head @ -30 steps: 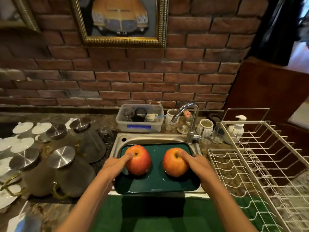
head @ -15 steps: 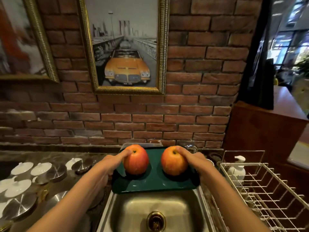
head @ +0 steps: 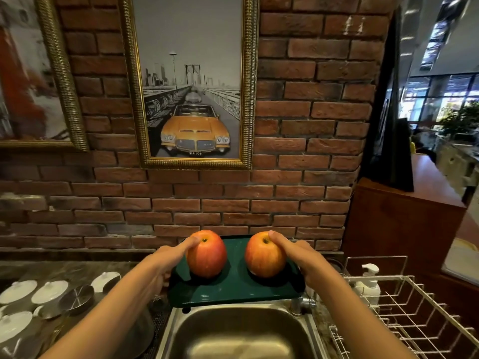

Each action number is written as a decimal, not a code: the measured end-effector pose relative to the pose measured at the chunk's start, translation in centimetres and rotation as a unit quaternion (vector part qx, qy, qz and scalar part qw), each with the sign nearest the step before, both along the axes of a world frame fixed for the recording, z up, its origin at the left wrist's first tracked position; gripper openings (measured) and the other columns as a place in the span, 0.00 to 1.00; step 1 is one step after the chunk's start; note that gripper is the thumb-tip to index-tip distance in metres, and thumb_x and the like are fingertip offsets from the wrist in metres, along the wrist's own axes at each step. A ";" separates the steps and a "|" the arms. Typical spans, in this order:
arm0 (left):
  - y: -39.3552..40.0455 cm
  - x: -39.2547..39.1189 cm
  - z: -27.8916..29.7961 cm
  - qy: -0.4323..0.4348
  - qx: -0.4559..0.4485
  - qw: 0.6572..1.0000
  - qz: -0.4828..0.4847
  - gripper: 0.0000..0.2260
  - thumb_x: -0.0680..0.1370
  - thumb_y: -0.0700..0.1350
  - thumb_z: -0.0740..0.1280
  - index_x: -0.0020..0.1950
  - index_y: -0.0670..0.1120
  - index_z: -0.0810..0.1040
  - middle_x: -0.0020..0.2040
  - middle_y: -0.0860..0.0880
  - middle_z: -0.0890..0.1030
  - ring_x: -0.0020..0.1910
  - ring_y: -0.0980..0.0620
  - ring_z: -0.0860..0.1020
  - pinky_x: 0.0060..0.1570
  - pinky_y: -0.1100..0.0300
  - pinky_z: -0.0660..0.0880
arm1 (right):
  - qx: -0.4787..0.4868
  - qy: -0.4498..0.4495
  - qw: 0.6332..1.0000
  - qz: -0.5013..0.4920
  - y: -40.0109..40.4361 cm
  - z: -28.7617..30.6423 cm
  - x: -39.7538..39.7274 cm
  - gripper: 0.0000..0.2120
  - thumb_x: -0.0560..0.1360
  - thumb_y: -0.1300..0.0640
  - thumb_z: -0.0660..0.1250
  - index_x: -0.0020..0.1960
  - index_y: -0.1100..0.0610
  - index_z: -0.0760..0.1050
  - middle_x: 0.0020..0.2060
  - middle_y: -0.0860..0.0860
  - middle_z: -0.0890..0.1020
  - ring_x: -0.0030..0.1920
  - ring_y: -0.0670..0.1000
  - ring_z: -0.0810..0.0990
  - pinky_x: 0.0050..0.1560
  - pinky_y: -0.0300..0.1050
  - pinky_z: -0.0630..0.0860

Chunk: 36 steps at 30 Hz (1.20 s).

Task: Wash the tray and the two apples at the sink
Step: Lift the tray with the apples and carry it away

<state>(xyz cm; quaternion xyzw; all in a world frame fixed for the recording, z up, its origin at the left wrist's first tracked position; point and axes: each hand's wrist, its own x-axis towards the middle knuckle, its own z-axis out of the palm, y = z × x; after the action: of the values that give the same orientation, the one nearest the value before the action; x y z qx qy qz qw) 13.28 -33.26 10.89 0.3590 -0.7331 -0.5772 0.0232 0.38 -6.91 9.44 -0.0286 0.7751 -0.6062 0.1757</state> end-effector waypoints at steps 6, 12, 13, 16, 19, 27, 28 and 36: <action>-0.5 0.2 -0.4 0.001 0.011 1.000 -0.001 0.48 0.69 0.69 0.70 0.79 0.43 0.59 0.74 0.35 0.67 0.69 0.33 0.69 0.66 0.38 0.68 | 0.010 -0.002 1.000 0.004 -0.6 -0.3 0.0 0.44 0.68 0.32 0.71 0.74 0.58 0.66 0.72 0.59 0.70 0.69 0.62 0.70 0.58 0.53 0.70; -0.3 -0.4 -0.2 0.010 0.009 1.000 -0.014 0.47 0.70 0.68 0.71 0.78 0.41 0.61 0.74 0.35 0.67 0.70 0.32 0.69 0.67 0.38 0.68 | 0.003 -0.009 1.000 -0.007 -0.3 -0.4 0.0 0.45 0.68 0.32 0.71 0.74 0.58 0.65 0.71 0.58 0.70 0.69 0.61 0.70 0.57 0.52 0.69; -0.1 -0.6 -0.1 0.009 0.008 1.000 -0.017 0.47 0.70 0.67 0.70 0.79 0.41 0.60 0.75 0.34 0.66 0.70 0.32 0.68 0.67 0.38 0.68 | 0.003 -0.010 1.000 -0.010 -0.1 -0.3 0.1 0.45 0.68 0.32 0.71 0.74 0.58 0.65 0.71 0.58 0.69 0.69 0.61 0.70 0.56 0.52 0.69; 0.6 -1.2 -0.1 0.013 0.011 1.000 -0.026 0.47 0.69 0.68 0.71 0.78 0.41 0.61 0.75 0.35 0.66 0.70 0.32 0.68 0.68 0.38 0.67 | 0.006 -0.012 1.000 -0.022 0.9 0.0 -0.1 0.46 0.67 0.32 0.72 0.74 0.59 0.63 0.72 0.59 0.69 0.69 0.61 0.70 0.56 0.52 0.69; 2.0 -1.9 0.1 0.017 0.008 0.999 -0.030 0.48 0.68 0.68 0.71 0.78 0.41 0.63 0.75 0.35 0.66 0.70 0.32 0.69 0.68 0.37 0.67 | 0.007 -0.013 1.000 -0.025 2.5 0.3 -0.7 0.46 0.67 0.32 0.72 0.73 0.60 0.65 0.71 0.59 0.70 0.69 0.61 0.70 0.57 0.52 0.70; 8.5 -5.2 0.8 0.028 0.006 0.999 -0.024 0.48 0.66 0.70 0.72 0.75 0.42 0.65 0.70 0.35 0.71 0.66 0.33 0.73 0.66 0.37 0.71 | 0.024 -0.011 0.999 -0.023 9.5 1.9 -4.1 0.50 0.66 0.30 0.71 0.76 0.60 0.61 0.73 0.60 0.68 0.68 0.62 0.70 0.56 0.54 0.72; 9.8 -5.6 0.8 0.030 0.011 0.999 -0.019 0.47 0.66 0.69 0.73 0.75 0.42 0.65 0.70 0.35 0.72 0.65 0.33 0.74 0.65 0.37 0.72 | 0.025 -0.009 0.999 -0.020 10.7 2.0 -4.7 0.51 0.66 0.30 0.71 0.76 0.60 0.61 0.73 0.59 0.67 0.69 0.62 0.70 0.56 0.54 0.72; 20.6 -9.1 0.3 0.032 0.026 0.999 -0.005 0.44 0.69 0.67 0.71 0.75 0.41 0.66 0.69 0.34 0.72 0.62 0.34 0.73 0.47 0.46 0.74 | 0.032 0.013 0.999 0.008 21.1 2.8 -8.9 0.52 0.65 0.29 0.71 0.77 0.59 0.58 0.75 0.58 0.65 0.69 0.61 0.69 0.53 0.54 0.69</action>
<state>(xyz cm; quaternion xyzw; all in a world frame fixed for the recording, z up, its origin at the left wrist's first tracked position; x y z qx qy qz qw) 4.21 -12.67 11.18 0.3371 -0.7186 -0.6073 0.0348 -8.47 14.21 12.21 -0.0372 0.7961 -0.5792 0.1714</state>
